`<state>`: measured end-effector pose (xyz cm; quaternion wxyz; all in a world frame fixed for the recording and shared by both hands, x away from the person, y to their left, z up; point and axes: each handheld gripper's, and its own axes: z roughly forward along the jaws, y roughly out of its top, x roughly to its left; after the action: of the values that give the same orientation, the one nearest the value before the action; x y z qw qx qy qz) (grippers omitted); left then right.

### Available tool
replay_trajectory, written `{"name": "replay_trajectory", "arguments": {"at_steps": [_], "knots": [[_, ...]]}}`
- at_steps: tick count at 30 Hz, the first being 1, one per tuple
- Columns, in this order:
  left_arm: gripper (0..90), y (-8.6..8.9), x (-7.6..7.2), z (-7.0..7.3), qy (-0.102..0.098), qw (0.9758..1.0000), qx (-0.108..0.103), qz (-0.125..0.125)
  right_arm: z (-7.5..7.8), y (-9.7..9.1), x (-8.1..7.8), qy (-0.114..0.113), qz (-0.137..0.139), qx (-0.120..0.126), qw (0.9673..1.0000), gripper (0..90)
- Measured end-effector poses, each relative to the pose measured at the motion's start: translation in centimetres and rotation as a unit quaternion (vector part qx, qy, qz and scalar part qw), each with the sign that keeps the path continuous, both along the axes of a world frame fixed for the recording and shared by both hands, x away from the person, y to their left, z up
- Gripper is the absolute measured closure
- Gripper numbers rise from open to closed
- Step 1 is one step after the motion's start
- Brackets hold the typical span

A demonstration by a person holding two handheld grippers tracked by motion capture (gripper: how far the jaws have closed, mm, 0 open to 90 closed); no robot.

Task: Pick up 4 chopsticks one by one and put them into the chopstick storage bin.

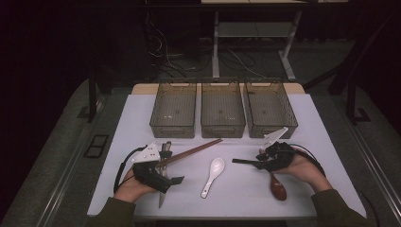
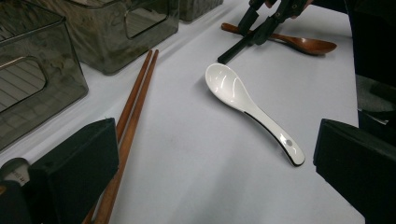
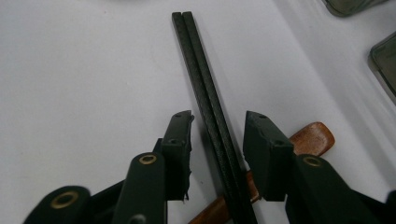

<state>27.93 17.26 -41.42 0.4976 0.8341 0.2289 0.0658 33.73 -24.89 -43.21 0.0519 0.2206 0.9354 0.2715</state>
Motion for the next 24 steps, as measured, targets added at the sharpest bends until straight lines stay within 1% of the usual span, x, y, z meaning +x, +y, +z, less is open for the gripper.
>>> {"name": "replay_trajectory", "arguments": {"at_steps": [2,5,6,7,11,14,24], "knots": [[0.0,-0.02,-0.01,-0.05,0.001,1.0,0.0,0.0,-0.03,-0.02,-0.03,0.002,-0.001,0.003,1.0,64.7],[0.0,-0.05,-0.02,-0.05,0.0,1.0,0.0,0.0,-0.06,-0.01,-0.04,0.004,0.002,0.0,1.0,66.8],[0.0,-0.07,-0.03,-0.05,0.0,1.0,0.001,0.0,-0.1,0.01,-0.04,0.005,0.002,-0.002,1.0,67.3],[0.0,-0.09,-0.04,-0.05,0.0,1.0,0.001,0.0,-0.14,-0.04,0.04,-0.001,0.005,-0.01,0.9999,68.0],[0.0,-0.09,-0.04,-0.06,0.001,1.0,0.001,0.001,-0.13,0.0,0.0,0.0,0.001,-0.007,1.0,71.8],[0.0,-0.09,-0.03,-0.07,0.0,1.0,0.0,0.001,-0.13,-0.05,0.08,-0.005,0.004,-0.012,0.9999,72.6],[0.0,-0.11,-0.05,-0.05,0.002,1.0,-0.003,0.001,-0.17,-0.06,0.19,-0.005,-0.001,-0.007,1.0,76.3]]}}
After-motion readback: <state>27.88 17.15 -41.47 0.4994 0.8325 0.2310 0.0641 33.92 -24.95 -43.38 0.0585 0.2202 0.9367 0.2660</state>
